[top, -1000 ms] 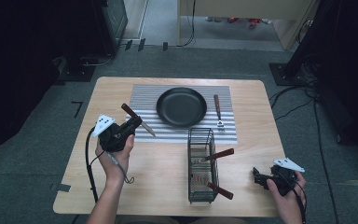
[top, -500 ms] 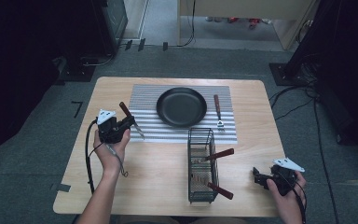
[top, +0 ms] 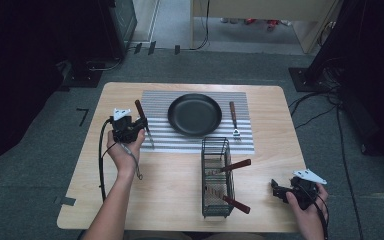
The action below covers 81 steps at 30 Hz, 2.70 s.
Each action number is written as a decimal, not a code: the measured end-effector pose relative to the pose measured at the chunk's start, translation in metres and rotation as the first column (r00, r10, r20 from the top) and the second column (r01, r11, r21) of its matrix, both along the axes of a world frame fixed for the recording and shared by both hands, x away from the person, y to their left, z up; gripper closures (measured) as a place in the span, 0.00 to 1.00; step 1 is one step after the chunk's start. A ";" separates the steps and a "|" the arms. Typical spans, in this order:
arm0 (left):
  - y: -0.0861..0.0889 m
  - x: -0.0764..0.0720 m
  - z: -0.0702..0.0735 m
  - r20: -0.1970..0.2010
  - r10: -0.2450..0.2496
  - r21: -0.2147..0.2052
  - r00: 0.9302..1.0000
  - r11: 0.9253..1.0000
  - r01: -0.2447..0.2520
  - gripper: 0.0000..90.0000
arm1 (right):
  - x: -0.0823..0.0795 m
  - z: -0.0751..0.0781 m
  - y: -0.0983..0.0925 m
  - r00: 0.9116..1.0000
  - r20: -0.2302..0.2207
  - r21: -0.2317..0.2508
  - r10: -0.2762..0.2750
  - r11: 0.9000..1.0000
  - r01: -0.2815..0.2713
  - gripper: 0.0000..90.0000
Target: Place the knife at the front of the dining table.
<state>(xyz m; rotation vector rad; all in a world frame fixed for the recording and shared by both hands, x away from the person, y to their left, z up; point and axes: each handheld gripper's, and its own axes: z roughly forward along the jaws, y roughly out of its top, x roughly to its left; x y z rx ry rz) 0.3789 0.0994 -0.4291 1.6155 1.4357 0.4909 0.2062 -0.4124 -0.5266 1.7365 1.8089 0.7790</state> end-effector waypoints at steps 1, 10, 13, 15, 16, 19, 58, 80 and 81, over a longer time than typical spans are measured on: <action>-0.001 0.004 -0.001 -0.005 0.004 -0.001 1.000 1.000 -0.004 0.91 | 0.000 0.000 0.000 1.000 0.001 -0.001 0.001 1.000 -0.001 0.00; -0.010 0.048 -0.022 -0.085 0.032 -0.026 0.996 0.999 -0.034 0.91 | 0.000 0.000 0.000 1.000 0.001 0.000 0.002 1.000 -0.002 0.00; -0.010 0.064 -0.033 -0.135 0.043 -0.054 0.990 0.997 -0.051 0.91 | 0.000 0.000 0.000 1.000 0.001 -0.001 0.003 1.000 -0.003 0.00; -0.009 0.072 -0.040 -0.168 0.049 -0.076 0.985 0.995 -0.062 0.91 | 0.000 0.000 0.000 1.000 0.001 0.000 0.002 1.000 -0.002 0.00; -0.008 0.077 -0.043 -0.190 0.051 -0.085 0.981 0.994 -0.068 0.91 | 0.000 0.000 0.000 1.000 0.001 0.000 0.002 1.000 -0.002 0.00; -0.006 0.086 -0.049 -0.231 0.065 -0.101 0.971 0.991 -0.090 0.91 | 0.000 0.000 0.000 1.000 0.001 -0.001 0.003 1.000 -0.003 0.00; -0.037 0.133 -0.066 -0.315 0.087 0.143 0.945 0.989 -0.043 0.86 | 0.002 0.000 0.000 1.000 -0.001 0.000 0.001 1.000 -0.001 0.00; -0.021 0.128 -0.066 -0.314 0.108 0.045 0.943 0.994 -0.099 0.69 | 0.002 0.000 -0.001 1.000 0.000 0.000 0.002 1.000 -0.002 0.00; -0.020 0.127 -0.065 -0.307 0.103 0.030 0.946 0.995 -0.098 0.67 | 0.002 0.000 -0.001 1.000 0.000 -0.001 0.002 1.000 -0.002 0.00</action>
